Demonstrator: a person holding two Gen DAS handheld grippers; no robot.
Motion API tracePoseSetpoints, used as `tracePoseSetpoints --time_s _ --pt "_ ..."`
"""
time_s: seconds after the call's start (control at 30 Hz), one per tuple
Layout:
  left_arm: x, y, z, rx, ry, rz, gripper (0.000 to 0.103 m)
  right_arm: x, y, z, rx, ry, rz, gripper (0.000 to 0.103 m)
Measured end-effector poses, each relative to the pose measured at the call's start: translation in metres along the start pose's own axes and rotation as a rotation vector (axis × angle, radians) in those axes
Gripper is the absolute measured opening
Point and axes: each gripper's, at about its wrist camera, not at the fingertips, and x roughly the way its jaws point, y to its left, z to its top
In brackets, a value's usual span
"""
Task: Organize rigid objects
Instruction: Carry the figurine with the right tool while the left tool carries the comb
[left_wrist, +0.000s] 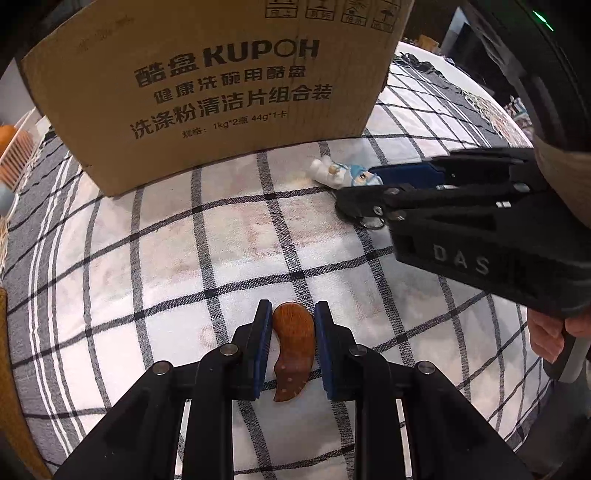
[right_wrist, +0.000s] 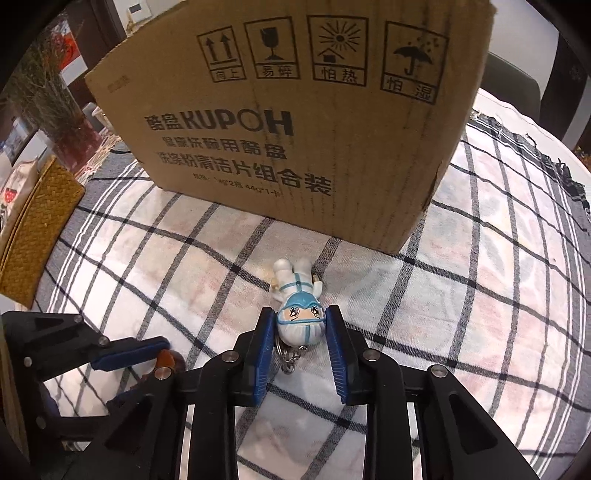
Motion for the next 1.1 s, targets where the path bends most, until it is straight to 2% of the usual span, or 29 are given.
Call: tracePoseSetpoints --time_s 0.13,0.33,1.1 --pt "-0.003 0.007 -0.001 -0.034 0.004 0.003 0.024 -0.005 -0.002 -0.005 0.010 -0.004 0.001 0.029" --pt "-0.017 0.014 0.000 -0.055 -0.038 0.018 0.024 -0.019 0.005 -0.008 0.008 -0.025 -0.012 0.029" --pt "-0.083 0.042 0.027 -0.091 -0.262 0.028 0.024 -0.071 0.031 0.001 0.084 -0.117 -0.048 0.028"
